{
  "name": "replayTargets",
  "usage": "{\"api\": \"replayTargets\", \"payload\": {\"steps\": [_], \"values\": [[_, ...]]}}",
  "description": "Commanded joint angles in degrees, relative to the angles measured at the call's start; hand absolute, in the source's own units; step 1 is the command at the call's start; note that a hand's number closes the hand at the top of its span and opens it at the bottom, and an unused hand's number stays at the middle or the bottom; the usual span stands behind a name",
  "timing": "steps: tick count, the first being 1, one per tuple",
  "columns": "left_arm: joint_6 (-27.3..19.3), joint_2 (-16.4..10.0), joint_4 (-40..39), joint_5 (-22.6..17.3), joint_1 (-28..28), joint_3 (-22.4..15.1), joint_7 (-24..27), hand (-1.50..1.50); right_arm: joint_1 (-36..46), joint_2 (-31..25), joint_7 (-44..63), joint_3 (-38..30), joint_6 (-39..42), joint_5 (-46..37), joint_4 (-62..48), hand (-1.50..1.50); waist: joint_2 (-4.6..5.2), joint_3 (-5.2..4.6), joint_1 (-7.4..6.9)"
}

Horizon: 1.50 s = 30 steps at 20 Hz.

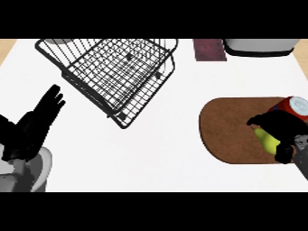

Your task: Pick the pear from the cutting board and place it in the tiered basket

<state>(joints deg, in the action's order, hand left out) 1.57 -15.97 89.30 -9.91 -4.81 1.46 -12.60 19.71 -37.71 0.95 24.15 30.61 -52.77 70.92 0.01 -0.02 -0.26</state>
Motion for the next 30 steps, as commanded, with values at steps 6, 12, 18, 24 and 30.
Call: {"api": "replayTargets", "payload": {"steps": [6, 12, 18, 24, 30], "values": [[0.9, 0.7, 2.0, 0.8, 1.8, 0.8, 0.1, 0.00, -4.6, -3.6, -9.6, 3.1, -1.4, -6.5, -1.2, 1.50, -0.05, 0.03, 0.17], [-0.1, 2.1, 3.0, 2.3, 1.5, 1.1, -1.5, 0.00, -6.0, -0.2, -8.8, 1.7, -4.7, -11.2, 2.5, 1.50, -0.09, 0.02, 0.33], [-0.7, 1.7, 0.8, 1.9, 4.9, 2.9, 0.8, 0.00, -12.5, 16.4, 23.2, -13.1, -15.3, -6.6, 7.0, 1.50, -1.38, 0.03, 5.15], [-0.2, 1.5, 2.0, 1.7, 4.5, 2.8, 0.8, 0.00, -15.9, 25.2, 35.7, -9.1, -30.6, -16.0, 25.5, 1.50, -1.17, -0.05, 3.42], [0.4, 2.0, 3.1, 2.0, 3.3, 0.9, -0.5, 0.00, -14.6, 34.0, 37.7, -3.9, -41.2, -19.1, 40.7, 1.50, -0.94, 0.02, 2.28]]}}
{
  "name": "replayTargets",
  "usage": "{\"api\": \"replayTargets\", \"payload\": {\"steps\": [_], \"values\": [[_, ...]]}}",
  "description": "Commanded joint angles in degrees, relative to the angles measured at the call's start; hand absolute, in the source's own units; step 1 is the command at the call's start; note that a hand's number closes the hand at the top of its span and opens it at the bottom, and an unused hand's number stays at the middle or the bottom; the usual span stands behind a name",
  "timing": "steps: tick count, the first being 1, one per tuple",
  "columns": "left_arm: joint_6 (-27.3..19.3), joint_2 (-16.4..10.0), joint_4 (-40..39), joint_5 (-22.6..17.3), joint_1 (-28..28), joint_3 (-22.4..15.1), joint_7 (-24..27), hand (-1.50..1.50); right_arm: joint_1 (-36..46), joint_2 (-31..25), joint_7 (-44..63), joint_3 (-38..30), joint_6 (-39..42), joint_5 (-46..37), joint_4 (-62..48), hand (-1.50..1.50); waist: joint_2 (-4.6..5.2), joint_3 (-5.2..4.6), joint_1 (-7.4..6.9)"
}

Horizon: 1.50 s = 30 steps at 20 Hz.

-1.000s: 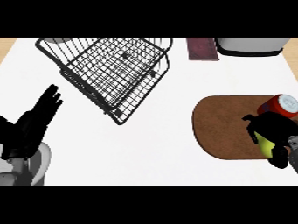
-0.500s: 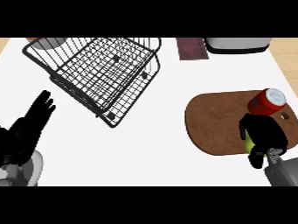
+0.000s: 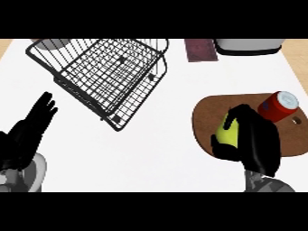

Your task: Pick the pear from the cutting board and place it in the tiered basket

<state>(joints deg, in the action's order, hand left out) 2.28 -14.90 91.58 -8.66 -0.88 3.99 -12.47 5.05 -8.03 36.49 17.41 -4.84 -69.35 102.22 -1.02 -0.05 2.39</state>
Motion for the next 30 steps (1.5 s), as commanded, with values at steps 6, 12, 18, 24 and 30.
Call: {"api": "replayTargets", "payload": {"steps": [6, 12, 18, 24, 30], "values": [[1.6, 0.0, -2.6, 0.1, -1.6, 0.5, 1.6, 0.00, -0.1, 7.9, 11.0, 15.0, 0.6, -9.0, 21.5, 1.50, 0.81, 0.00, -1.96], [1.1, 2.1, 2.1, 1.9, 0.3, -2.4, 0.6, 0.00, 22.3, 8.0, 27.8, 19.7, 8.1, -4.8, 12.6, 1.50, 0.94, -0.01, -3.40], [1.4, 1.7, -5.1, 2.3, -5.1, -0.5, 2.4, 0.00, 42.9, 8.0, 31.3, 12.7, 4.9, 6.2, -3.4, 1.50, 1.21, -0.04, -3.64], [2.4, 1.1, -0.3, 0.9, -4.4, -0.9, -2.4, 0.00, 53.4, 8.0, 34.9, 13.0, -1.7, 13.0, -17.4, 1.50, 1.17, -0.01, -4.55], [1.3, 3.0, -1.4, 2.4, -6.1, -2.7, -2.5, 0.00, 61.0, 8.0, 36.4, 14.9, -9.5, 18.5, -30.7, 1.50, 1.40, -0.05, -5.88]]}}
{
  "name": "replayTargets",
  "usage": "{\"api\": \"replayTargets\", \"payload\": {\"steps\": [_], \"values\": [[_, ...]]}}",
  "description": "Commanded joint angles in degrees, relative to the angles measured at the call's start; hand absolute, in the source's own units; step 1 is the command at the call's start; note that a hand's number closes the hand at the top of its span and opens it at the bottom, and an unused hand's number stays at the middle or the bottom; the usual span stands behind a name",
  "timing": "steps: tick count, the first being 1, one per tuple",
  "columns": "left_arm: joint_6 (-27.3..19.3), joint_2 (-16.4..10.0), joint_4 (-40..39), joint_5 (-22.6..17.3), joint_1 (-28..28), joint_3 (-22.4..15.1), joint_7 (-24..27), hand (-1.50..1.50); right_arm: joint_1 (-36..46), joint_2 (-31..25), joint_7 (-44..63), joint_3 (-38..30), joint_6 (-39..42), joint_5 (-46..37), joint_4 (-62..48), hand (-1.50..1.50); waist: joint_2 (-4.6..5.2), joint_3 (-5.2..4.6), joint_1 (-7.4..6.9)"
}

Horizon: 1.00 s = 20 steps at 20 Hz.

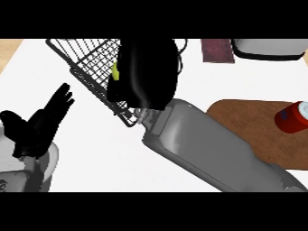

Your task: Pick the pear from the cutting board and place it in the tiered basket

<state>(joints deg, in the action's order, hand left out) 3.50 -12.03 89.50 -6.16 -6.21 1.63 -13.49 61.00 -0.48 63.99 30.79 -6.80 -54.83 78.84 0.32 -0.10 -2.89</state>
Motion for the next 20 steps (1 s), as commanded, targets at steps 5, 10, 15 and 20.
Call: {"api": "replayTargets", "payload": {"steps": [5, 10, 15, 20], "values": [[0.6, 0.9, -1.9, 0.1, -0.6, -0.3, 1.0, 0.00, 8.2, 0.5, 9.1, 1.4, -11.2, 7.5, -15.1, 1.50, 0.17, -0.03, -0.62], [0.8, -0.1, -1.6, 0.9, -0.9, 0.2, 1.7, 0.00, 9.9, 0.5, 4.8, 2.6, -15.8, 11.9, -23.1, 1.50, 0.20, 0.00, -0.43], [-0.8, 1.5, -1.3, 2.3, 0.8, -0.3, 2.8, 0.00, 12.3, 0.5, 1.5, 4.5, -19.0, 13.9, -31.2, 1.50, 0.25, 0.00, -0.79], [2.2, -0.3, 0.3, -0.6, 0.1, 0.7, 0.0, 0.00, 13.6, 0.5, -2.7, 4.3, -25.5, 13.7, -39.4, 1.50, 0.48, 0.01, -1.30]]}}
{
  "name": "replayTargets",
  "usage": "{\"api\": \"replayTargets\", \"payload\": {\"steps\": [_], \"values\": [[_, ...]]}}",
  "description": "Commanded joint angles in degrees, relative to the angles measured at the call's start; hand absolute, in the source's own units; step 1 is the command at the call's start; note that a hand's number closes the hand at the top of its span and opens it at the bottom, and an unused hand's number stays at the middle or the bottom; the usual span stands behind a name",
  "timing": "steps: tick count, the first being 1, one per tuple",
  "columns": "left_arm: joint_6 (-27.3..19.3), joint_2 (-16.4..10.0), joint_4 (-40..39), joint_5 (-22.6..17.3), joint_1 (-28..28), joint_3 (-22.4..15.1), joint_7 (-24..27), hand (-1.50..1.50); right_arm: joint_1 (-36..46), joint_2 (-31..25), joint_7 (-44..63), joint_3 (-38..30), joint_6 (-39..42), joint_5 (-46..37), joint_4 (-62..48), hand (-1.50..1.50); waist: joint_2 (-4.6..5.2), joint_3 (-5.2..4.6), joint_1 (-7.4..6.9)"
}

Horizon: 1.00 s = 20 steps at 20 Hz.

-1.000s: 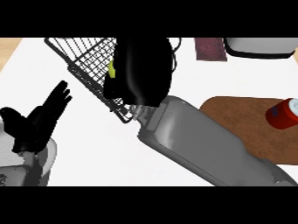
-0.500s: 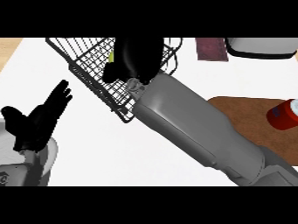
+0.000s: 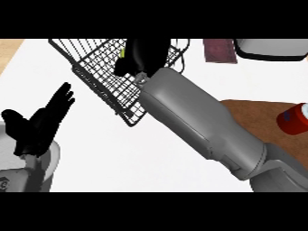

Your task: Pick the pear from the cutting board and place it in the tiered basket

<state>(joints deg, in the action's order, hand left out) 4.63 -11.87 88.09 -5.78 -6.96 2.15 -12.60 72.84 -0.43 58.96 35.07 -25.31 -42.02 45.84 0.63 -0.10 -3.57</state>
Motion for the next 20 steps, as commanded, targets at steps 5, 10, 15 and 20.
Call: {"api": "replayTargets", "payload": {"steps": [5, 10, 15, 20], "values": [[1.2, -0.2, 0.7, -0.1, 1.4, -0.2, 0.6, 0.00, 3.3, 0.4, 1.7, -1.4, -16.9, -1.2, -9.4, 1.50, 0.25, 0.02, -0.58], [1.8, -0.6, -0.9, -0.4, -0.5, 0.6, 1.2, 0.00, 3.8, 0.4, 0.5, 2.8, -19.1, 2.5, -13.3, -1.50, 0.54, -0.03, -1.53], [1.1, -0.1, -0.4, 0.0, -1.9, 0.2, -0.7, 0.00, 6.4, 0.4, -2.0, 1.0, -22.9, 4.5, -16.9, -1.50, 0.78, 0.00, -1.77], [-0.1, 1.3, -0.4, 0.8, -1.5, -0.5, -0.3, 0.00, 5.1, 0.4, -1.3, -1.3, -31.4, 7.5, -12.3, -1.50, 0.54, 0.03, -1.30]]}}
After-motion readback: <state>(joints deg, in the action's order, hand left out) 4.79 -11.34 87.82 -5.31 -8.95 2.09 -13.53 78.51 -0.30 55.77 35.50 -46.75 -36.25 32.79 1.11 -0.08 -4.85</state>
